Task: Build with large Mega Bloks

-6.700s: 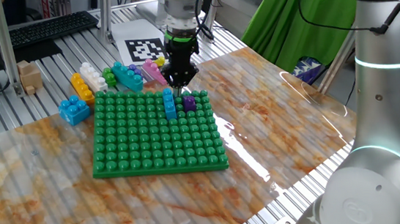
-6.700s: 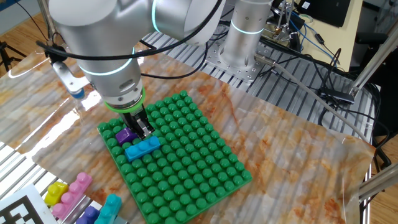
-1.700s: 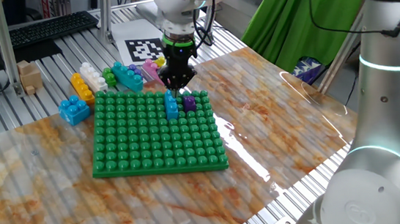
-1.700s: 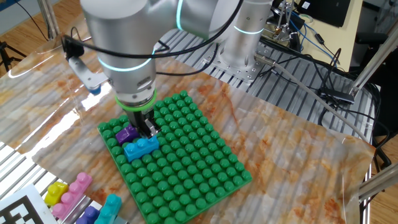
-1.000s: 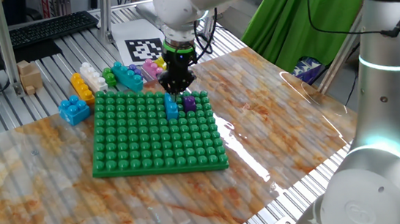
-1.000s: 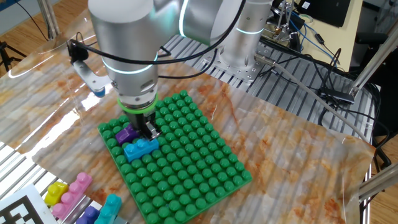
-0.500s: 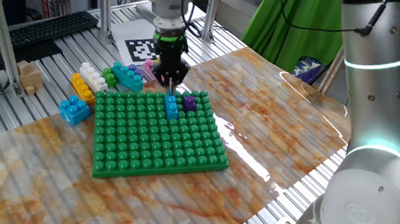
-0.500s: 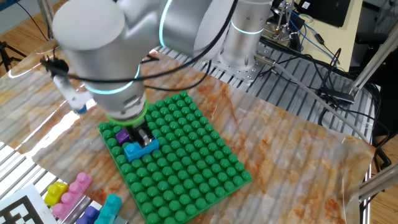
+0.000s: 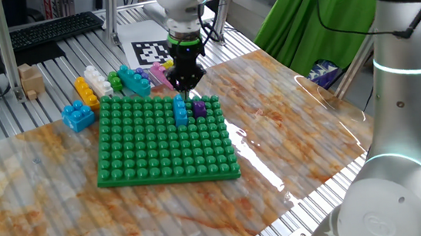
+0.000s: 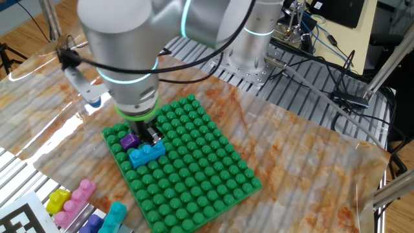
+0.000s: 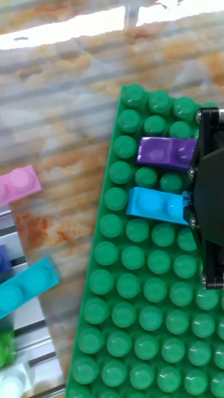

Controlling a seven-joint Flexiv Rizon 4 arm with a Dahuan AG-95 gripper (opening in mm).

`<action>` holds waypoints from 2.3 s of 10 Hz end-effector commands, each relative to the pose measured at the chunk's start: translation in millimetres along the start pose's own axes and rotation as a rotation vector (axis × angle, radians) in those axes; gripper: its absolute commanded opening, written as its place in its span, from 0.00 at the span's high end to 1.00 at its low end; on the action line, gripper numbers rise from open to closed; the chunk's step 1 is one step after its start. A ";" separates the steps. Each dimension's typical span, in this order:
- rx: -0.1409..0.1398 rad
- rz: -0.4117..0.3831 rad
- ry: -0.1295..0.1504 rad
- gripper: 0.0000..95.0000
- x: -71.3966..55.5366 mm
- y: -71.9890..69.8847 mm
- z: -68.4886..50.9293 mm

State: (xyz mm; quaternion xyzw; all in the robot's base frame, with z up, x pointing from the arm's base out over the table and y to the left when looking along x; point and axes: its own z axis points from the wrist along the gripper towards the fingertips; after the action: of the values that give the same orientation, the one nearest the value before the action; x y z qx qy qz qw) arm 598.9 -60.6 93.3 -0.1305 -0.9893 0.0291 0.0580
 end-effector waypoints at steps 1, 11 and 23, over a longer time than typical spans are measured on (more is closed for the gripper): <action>0.001 -0.012 -0.017 1.00 -6.5 -6.9 4.9; -0.054 0.012 -0.075 1.00 -31.3 -2.7 33.9; 0.001 0.017 -0.065 0.80 -24.4 25.6 20.7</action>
State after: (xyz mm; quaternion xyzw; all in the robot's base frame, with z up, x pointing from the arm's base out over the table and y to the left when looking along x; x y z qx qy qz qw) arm 626.9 -41.2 63.1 -0.1487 -0.9883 0.0237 0.0228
